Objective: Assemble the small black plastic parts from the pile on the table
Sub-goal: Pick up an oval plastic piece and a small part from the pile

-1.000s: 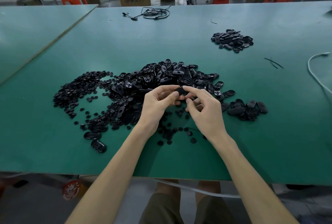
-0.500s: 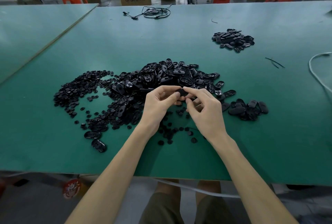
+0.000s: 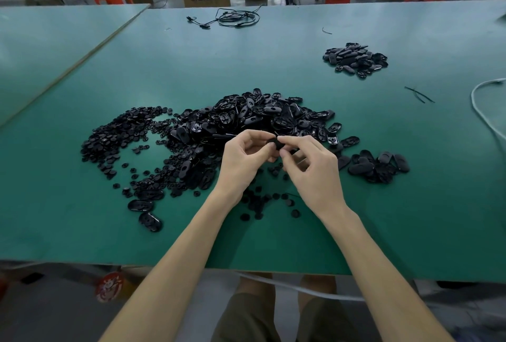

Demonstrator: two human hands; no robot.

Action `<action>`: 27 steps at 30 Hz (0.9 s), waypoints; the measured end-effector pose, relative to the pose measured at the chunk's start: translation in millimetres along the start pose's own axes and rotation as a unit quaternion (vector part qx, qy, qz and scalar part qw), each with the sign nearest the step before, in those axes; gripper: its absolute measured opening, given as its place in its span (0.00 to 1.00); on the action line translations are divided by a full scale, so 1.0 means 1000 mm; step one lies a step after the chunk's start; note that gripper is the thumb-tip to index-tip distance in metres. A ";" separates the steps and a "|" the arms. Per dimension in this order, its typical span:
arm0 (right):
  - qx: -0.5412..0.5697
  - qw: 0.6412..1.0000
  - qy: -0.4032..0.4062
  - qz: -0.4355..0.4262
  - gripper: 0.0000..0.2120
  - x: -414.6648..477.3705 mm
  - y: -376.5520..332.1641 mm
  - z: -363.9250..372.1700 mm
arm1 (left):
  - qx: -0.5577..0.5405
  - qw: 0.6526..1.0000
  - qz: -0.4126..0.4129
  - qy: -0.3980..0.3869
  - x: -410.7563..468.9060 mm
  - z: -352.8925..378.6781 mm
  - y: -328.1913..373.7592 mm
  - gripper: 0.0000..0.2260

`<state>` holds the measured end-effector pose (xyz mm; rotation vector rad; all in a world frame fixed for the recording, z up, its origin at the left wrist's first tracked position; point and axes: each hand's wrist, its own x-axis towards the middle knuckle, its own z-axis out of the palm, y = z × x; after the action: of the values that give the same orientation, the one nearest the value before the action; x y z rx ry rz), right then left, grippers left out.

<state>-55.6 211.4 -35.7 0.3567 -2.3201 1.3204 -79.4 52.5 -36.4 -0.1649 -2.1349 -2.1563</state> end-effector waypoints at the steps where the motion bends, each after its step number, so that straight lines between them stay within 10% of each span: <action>1: 0.003 1.000 0.000 0.003 0.10 0.000 0.000 0.000 | 0.005 1.000 0.001 0.001 0.000 0.000 0.000 0.06; 27: 0.132 0.981 0.031 0.139 0.06 0.005 0.001 -0.009 | 0.015 0.998 0.014 -0.053 -0.001 0.003 0.003 0.08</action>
<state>-58.3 219.8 -29.8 0.0711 -2.2057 1.7542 -77.9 55.8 -33.7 -0.3118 -2.2050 -2.1460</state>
